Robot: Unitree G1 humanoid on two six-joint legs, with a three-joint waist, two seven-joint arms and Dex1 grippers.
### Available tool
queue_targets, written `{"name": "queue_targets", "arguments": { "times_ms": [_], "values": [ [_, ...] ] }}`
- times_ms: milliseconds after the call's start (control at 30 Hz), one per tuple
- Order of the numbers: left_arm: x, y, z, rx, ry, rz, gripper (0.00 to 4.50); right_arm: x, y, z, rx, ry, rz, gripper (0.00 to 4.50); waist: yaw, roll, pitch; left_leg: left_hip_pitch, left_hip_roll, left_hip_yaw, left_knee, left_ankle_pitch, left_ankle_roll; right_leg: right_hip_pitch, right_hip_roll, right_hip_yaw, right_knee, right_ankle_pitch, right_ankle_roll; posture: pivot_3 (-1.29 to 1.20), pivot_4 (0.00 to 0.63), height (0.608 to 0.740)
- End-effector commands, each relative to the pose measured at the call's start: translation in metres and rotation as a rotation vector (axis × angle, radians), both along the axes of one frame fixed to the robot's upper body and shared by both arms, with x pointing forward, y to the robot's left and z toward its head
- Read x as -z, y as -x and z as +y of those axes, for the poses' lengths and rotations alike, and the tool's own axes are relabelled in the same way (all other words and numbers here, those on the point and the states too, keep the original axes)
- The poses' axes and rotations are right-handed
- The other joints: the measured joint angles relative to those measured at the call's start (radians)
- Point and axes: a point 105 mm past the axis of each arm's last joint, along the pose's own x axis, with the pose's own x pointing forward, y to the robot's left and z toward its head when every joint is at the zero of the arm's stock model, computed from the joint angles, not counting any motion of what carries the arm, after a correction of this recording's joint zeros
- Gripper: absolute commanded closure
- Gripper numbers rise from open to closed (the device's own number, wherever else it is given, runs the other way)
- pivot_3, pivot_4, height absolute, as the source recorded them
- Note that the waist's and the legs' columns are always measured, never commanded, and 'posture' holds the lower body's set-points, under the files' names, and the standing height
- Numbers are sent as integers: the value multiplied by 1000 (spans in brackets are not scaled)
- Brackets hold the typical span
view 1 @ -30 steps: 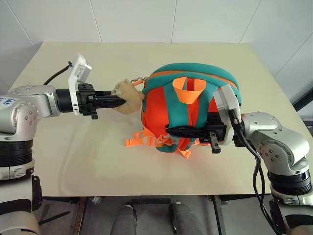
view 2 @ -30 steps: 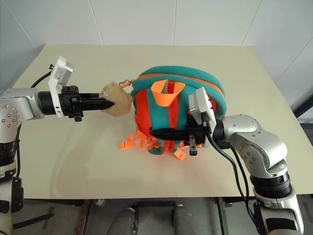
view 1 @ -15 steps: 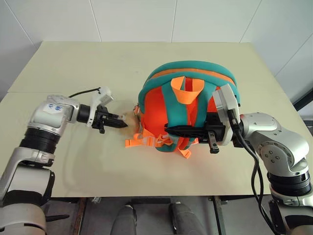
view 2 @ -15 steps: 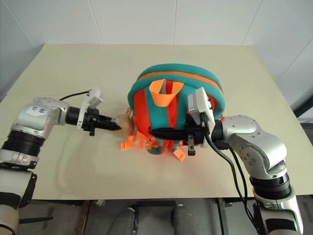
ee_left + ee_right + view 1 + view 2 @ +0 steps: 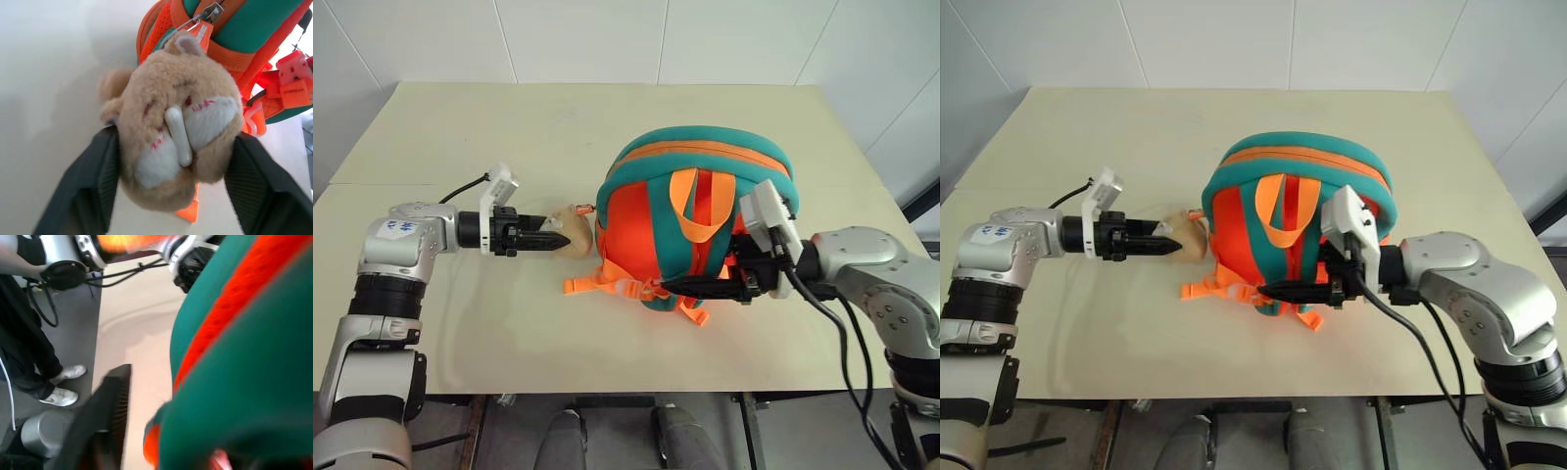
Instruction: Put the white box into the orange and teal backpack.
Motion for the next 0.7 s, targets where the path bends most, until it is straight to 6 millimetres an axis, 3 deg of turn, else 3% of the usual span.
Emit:
{"name": "queue_targets", "arguments": {
  "times_ms": [33,67,100,233,333,467,567,700],
  "values": [
    [-28,24,25,-40,29,-162,230,-13,3,-31,120,62,-55,587,-2,0,0,0,0,0,0,0,0,0,-1,0,0,0,0,0,150,740],
    [-29,33,34,-54,32,-175,0,-15,3,-44,172,86,-64,148,-2,0,0,-1,0,1,-1,0,0,0,-1,1,-1,0,0,0,150,740],
    [-28,38,41,-69,36,-177,0,-17,3,-53,212,97,-68,45,-2,0,0,0,0,1,-1,0,0,0,-1,0,-1,0,0,0,150,740],
    [-28,46,60,-111,46,-233,0,-16,2,-87,332,161,-69,45,8,0,0,3,0,1,-2,0,0,2,-1,-1,-1,-1,-2,0,150,740],
    [-40,55,79,-93,118,-361,0,-15,3,-134,484,263,-54,45,22,0,0,4,0,3,-1,0,0,3,-2,0,-3,-1,-2,0,150,740],
    [-46,58,89,-64,198,-416,0,-19,4,-174,594,315,-42,45,22,0,0,4,-1,6,0,0,1,4,-3,2,-5,0,-4,0,150,740],
    [-49,60,92,-53,226,-447,0,-22,3,-192,640,298,-67,45,21,-1,0,5,0,6,0,0,1,4,-2,2,-5,0,-4,0,150,740],
    [-53,61,93,-54,231,-480,0,-20,-8,-196,656,234,-105,45,8,-1,0,5,0,7,-1,0,1,3,-2,3,-5,2,-1,0,150,740]
  ]
}}
